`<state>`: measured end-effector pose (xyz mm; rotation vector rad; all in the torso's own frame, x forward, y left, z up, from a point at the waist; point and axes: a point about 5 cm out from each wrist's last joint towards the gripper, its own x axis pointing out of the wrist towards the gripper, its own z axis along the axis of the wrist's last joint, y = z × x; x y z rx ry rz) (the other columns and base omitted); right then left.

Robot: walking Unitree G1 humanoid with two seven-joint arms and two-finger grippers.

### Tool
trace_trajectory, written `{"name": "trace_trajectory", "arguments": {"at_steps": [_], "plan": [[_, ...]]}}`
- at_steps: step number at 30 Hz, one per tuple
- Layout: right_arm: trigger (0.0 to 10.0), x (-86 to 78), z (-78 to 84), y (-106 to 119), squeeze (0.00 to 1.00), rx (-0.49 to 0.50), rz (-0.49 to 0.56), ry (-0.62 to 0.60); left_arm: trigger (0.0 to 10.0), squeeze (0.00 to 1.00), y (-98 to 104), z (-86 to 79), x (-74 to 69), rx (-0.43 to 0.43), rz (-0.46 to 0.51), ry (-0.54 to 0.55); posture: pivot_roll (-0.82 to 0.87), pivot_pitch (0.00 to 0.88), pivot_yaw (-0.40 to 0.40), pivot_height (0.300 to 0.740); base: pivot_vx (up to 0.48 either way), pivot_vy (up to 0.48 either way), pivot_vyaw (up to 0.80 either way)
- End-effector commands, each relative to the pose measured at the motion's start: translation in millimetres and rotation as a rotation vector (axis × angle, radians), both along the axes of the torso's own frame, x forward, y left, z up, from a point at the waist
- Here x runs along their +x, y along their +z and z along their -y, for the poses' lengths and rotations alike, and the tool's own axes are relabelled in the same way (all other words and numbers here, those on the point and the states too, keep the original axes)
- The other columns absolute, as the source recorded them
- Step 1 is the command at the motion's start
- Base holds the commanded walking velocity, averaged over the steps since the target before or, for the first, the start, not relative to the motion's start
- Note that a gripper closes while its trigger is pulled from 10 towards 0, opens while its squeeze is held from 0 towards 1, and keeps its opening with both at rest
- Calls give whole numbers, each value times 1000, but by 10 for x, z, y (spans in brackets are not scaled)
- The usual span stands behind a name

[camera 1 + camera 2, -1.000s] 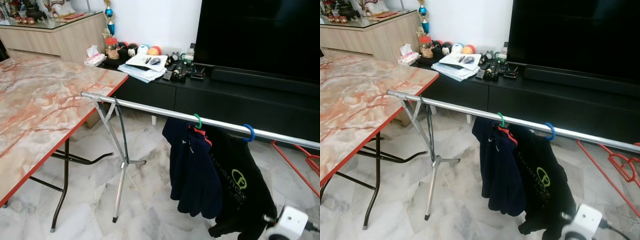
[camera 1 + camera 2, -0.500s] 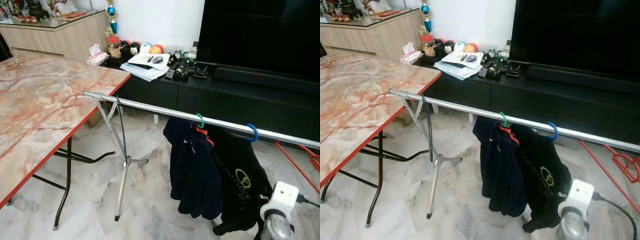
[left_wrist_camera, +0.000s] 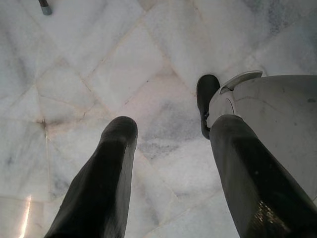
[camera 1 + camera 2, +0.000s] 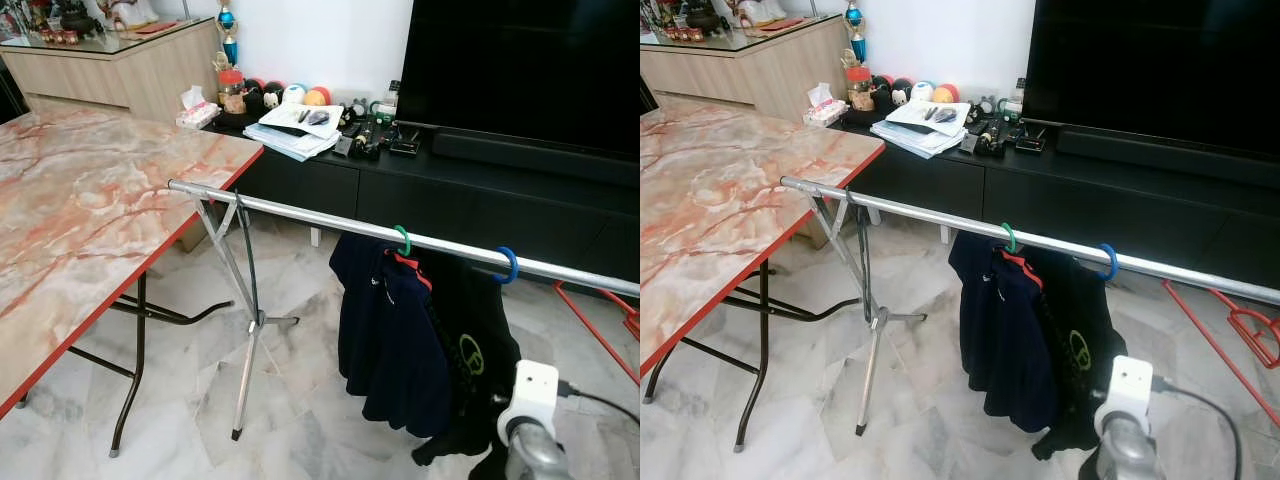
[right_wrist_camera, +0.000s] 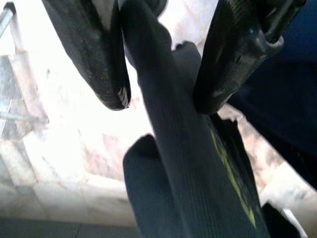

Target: Hang hanger

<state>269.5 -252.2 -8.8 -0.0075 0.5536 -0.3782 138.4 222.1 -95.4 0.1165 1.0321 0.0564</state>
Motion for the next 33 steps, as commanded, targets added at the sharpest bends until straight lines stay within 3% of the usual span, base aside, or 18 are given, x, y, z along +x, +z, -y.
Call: {"name": "trace_trajectory", "arguments": {"at_steps": [1, 18, 19, 29, 33], "plan": [[10000, -77, -1, -72, 0, 15, -34, -13, 10000, 0, -16, -40, -56, 14, -35, -9, 163, 51, 49, 740, 0, 0, 0], [9882, -491, 156, -316, 0, 76, -103, -42, 10000, 0, -14, -46, -52, 20, -42, -35, 159, 50, 51, 740, 0, 0, 0], [0, -534, 176, -338, 0, 79, -115, -45, 10000, 0, -13, -45, -50, 24, -44, -47, 159, 50, 51, 740, 0, 0, 0], [0, -597, 190, -371, 0, 78, -133, -30, 10000, 0, -11, -48, -48, 27, -41, -45, 161, 49, 51, 740, 0, 0, 0], [0, -535, 127, -357, 0, 74, -123, -28, 10000, 0, -12, -48, -49, 28, -42, -45, 162, 50, 51, 740, 0, 0, 0]]}}
